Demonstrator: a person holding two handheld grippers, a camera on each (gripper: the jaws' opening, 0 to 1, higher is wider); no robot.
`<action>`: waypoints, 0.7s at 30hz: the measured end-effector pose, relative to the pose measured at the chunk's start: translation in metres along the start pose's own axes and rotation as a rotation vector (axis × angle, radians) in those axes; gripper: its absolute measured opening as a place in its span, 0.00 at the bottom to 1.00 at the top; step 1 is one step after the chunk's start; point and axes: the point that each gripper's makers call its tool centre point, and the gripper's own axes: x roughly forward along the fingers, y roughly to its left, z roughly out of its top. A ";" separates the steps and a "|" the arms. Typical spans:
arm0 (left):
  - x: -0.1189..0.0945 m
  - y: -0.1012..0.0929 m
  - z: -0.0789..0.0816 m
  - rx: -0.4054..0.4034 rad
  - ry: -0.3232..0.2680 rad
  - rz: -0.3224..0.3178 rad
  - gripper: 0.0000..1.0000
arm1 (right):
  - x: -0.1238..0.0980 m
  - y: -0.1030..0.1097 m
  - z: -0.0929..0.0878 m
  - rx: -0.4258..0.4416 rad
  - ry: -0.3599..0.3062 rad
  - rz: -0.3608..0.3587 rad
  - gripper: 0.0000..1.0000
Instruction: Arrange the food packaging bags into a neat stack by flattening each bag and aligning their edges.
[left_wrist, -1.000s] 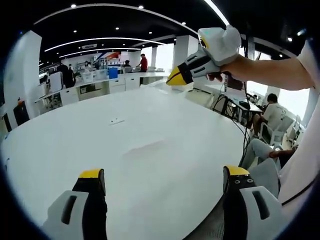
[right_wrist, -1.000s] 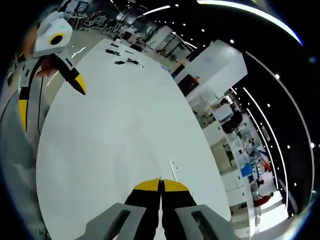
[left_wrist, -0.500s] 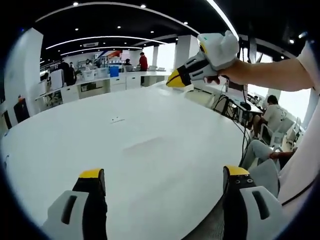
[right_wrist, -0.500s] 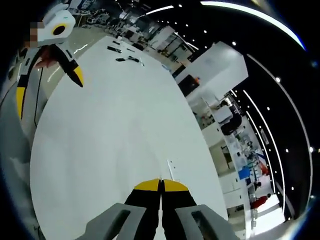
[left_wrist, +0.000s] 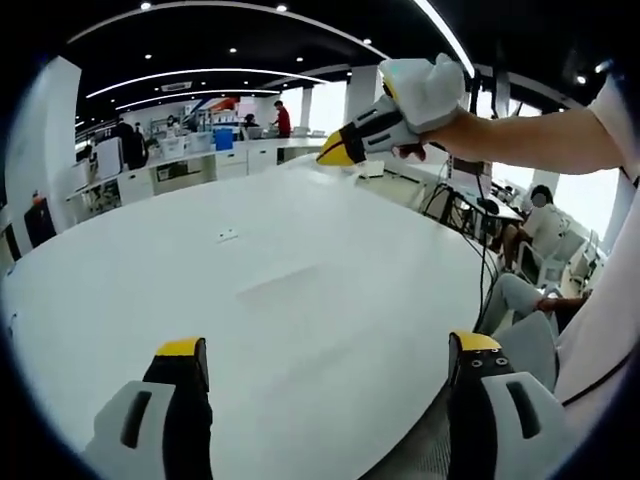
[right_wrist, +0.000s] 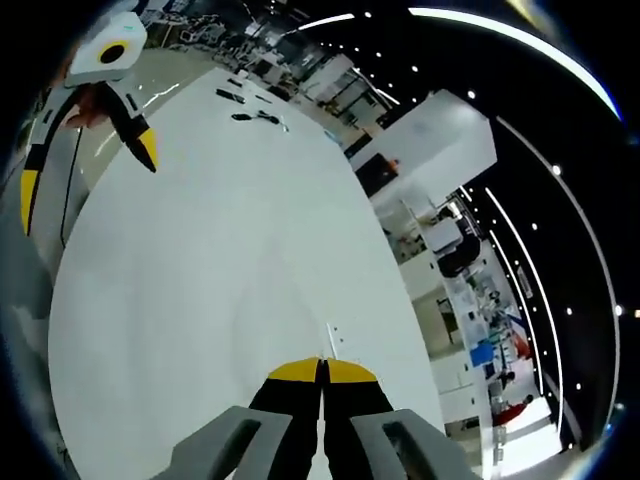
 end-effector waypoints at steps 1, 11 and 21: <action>0.000 0.000 0.000 -0.002 -0.001 0.000 0.99 | 0.000 0.000 0.000 0.001 0.000 0.000 0.00; 0.000 0.001 -0.001 -0.016 0.002 0.011 0.98 | 0.010 0.000 -0.001 -0.009 -0.002 -0.004 0.00; 0.000 0.002 -0.003 -0.019 0.010 0.015 0.99 | 0.022 0.006 -0.008 -0.025 0.005 -0.007 0.00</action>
